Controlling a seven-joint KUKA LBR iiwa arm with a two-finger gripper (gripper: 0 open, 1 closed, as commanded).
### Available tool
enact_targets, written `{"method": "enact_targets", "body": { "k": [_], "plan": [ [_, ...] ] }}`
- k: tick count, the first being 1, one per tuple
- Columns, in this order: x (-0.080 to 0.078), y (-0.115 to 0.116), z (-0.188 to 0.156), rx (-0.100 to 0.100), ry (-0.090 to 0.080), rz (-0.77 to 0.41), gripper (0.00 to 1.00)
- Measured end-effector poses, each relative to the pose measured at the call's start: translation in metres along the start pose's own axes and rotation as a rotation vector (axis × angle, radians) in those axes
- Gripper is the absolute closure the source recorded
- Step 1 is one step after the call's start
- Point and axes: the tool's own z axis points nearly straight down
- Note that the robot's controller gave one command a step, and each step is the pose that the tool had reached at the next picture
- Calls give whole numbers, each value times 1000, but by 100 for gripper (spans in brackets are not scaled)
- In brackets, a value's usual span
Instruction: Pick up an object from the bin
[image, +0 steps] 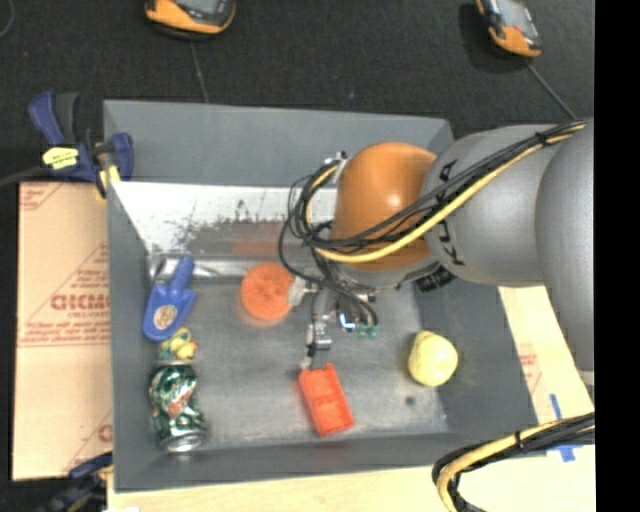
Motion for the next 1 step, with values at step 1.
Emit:
{"method": "enact_targets", "body": {
  "k": [1],
  "plan": [
    [-2,0,-4,-1,-8,2,0]
  ]
}}
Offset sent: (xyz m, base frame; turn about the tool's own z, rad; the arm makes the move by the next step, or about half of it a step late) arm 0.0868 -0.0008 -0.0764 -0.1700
